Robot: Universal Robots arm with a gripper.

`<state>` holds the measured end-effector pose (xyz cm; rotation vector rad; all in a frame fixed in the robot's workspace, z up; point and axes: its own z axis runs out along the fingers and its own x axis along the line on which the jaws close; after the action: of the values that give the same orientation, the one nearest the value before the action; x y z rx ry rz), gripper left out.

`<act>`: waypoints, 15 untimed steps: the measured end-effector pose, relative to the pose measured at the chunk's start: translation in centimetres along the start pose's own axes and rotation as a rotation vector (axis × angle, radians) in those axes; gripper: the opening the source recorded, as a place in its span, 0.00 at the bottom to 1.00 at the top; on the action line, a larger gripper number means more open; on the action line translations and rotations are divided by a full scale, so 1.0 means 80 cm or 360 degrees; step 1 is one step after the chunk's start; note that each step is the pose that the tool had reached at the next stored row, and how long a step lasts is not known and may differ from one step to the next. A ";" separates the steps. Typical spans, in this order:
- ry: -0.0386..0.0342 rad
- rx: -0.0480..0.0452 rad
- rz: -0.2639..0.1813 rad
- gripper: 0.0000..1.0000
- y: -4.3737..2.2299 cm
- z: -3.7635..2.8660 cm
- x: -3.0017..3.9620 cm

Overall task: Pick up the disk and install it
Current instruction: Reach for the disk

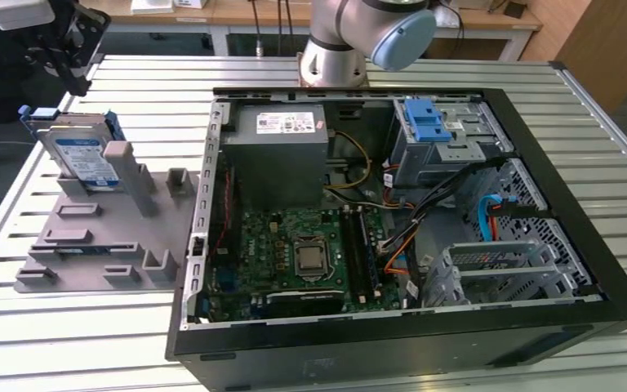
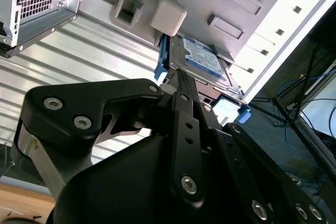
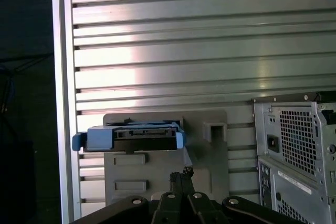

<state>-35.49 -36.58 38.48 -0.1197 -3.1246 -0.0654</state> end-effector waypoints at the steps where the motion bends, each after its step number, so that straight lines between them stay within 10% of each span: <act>1: 0.0000 0.0000 0.0000 0.11 0.0000 0.0000 0.0001; 15: 0.0000 0.0000 0.0000 0.11 0.0041 0.0014 0.0174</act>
<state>-36.86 -36.14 38.40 -0.1198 -3.1244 -0.0654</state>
